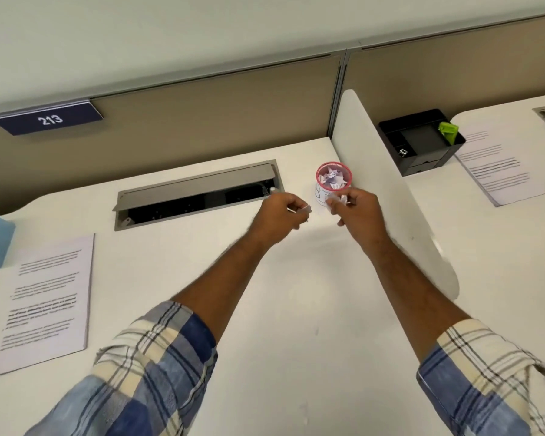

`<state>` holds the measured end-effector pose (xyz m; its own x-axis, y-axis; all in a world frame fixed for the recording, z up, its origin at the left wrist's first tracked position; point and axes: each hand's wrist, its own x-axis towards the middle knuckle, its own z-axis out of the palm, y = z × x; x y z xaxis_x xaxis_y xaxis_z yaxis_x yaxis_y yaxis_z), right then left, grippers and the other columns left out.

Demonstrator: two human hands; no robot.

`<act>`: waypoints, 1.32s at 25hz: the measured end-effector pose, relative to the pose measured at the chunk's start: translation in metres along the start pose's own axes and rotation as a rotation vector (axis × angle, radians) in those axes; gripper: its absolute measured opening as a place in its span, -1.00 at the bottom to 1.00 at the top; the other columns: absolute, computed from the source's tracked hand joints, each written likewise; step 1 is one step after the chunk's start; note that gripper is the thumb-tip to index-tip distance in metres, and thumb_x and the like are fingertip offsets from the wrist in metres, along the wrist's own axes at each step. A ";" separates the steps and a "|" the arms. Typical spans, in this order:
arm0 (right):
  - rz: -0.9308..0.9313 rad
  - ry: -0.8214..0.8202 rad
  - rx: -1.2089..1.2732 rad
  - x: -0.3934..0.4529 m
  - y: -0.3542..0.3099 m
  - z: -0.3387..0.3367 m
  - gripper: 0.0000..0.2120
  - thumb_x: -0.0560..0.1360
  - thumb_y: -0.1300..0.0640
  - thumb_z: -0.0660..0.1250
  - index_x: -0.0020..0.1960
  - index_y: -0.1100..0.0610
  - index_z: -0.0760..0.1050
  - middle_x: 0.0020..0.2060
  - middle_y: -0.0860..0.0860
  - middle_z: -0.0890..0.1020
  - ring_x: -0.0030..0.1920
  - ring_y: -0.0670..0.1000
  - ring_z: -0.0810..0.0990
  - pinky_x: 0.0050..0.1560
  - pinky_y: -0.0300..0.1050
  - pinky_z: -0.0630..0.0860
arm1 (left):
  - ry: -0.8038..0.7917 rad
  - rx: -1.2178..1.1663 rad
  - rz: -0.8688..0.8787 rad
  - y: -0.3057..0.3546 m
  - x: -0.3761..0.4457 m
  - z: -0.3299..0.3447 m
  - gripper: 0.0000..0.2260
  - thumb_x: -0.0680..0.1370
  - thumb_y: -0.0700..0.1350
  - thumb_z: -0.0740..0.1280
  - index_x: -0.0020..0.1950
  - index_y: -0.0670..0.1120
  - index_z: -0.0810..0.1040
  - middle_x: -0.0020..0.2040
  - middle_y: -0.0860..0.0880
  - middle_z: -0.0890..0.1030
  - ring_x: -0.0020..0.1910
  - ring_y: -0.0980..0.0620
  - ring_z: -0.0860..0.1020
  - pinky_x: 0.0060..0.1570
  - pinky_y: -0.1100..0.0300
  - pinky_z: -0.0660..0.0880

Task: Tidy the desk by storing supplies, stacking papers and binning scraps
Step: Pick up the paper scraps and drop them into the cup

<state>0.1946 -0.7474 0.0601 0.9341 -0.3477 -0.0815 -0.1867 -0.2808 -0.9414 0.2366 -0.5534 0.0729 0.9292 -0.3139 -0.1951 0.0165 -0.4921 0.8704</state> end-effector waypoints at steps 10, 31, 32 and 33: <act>-0.047 -0.050 -0.606 0.109 -0.012 0.001 -0.70 0.53 0.09 0.48 0.22 0.17 0.60 0.15 0.12 0.66 0.09 0.14 0.65 0.16 0.01 0.62 | 0.097 0.246 0.027 0.043 0.129 0.028 -0.96 0.51 -0.22 0.48 -0.08 -0.17 0.73 -0.10 -0.05 0.72 -0.23 0.07 0.60 -0.29 0.31 0.45; -0.264 -0.085 -0.310 0.009 0.045 0.005 -0.86 0.53 0.29 0.35 0.07 0.16 0.60 -0.02 -0.02 0.62 -0.15 -0.05 0.56 -0.07 -0.42 0.44 | 0.180 0.014 -0.018 -0.026 0.034 0.014 -0.91 0.52 -0.21 0.44 0.00 -0.09 0.69 -0.09 0.04 0.69 -0.21 0.15 0.59 -0.10 0.31 0.53; -0.225 -0.140 -0.307 -0.005 0.054 0.008 -0.84 0.53 0.30 0.36 0.08 0.16 0.60 -0.01 0.02 0.63 -0.15 -0.05 0.57 -0.03 -0.34 0.47 | 0.192 -0.001 -0.045 -0.036 0.015 0.012 -0.91 0.52 -0.20 0.44 0.01 -0.09 0.69 -0.07 0.04 0.70 -0.22 0.16 0.58 -0.12 0.36 0.51; -0.188 -0.199 -0.330 -0.021 0.065 0.010 -0.83 0.53 0.30 0.36 0.08 0.15 0.61 -0.01 0.05 0.63 -0.13 -0.05 0.57 0.01 -0.26 0.50 | 0.206 -0.020 -0.075 -0.045 -0.005 0.012 -0.91 0.52 -0.20 0.45 0.01 -0.09 0.69 -0.06 0.03 0.71 -0.22 0.17 0.58 -0.14 0.41 0.49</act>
<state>0.1664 -0.7497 -0.0022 0.9956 -0.0928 -0.0104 -0.0647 -0.6055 -0.7932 0.2269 -0.5390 0.0291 0.9808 -0.1036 -0.1651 0.0939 -0.4910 0.8661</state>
